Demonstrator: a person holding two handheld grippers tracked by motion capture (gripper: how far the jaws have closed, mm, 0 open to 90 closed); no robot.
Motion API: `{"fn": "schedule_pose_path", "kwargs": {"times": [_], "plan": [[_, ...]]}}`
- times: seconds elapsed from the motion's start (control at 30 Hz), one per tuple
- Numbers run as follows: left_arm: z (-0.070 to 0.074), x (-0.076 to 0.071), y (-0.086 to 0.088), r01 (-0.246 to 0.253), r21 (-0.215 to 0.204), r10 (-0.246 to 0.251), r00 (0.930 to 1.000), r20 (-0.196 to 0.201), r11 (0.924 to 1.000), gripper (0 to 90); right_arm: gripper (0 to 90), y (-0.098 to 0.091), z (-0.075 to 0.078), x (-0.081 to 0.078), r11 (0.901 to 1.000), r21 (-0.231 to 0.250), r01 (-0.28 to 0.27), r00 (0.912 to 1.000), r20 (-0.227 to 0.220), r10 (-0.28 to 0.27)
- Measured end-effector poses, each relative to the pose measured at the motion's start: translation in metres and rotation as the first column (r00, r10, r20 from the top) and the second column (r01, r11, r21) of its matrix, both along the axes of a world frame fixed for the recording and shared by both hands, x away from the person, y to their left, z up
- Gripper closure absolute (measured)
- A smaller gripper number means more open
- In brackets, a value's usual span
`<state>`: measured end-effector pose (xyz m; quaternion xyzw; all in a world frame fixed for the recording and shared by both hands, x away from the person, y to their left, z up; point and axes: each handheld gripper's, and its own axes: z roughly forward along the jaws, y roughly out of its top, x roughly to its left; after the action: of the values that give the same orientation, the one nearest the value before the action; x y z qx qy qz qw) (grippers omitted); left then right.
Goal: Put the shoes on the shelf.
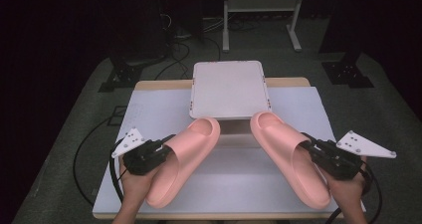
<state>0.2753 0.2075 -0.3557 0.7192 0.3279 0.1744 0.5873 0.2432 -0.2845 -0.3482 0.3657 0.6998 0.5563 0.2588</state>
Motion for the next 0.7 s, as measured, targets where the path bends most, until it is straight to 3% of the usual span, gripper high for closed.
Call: {"fn": "schedule_pose_path", "kwargs": {"times": [0.4, 0.7], "plan": [[0.025, 0.023, -0.012, 0.046, 0.005, -0.046, 0.9989, -0.003, 0.9989, 75.7, 80.2, 0.007, 0.021, 0.017, 0.9997, -0.012, -0.023, 0.9997, 0.008, 0.023], [0.035, 0.038, -0.018, 0.051, 0.013, -0.051, 0.9986, -0.011, 0.9986, 75.8, 80.3, 0.014, 0.033, 0.032, 0.9994, -0.017, -0.031, 0.9995, -0.006, 0.031]]}}
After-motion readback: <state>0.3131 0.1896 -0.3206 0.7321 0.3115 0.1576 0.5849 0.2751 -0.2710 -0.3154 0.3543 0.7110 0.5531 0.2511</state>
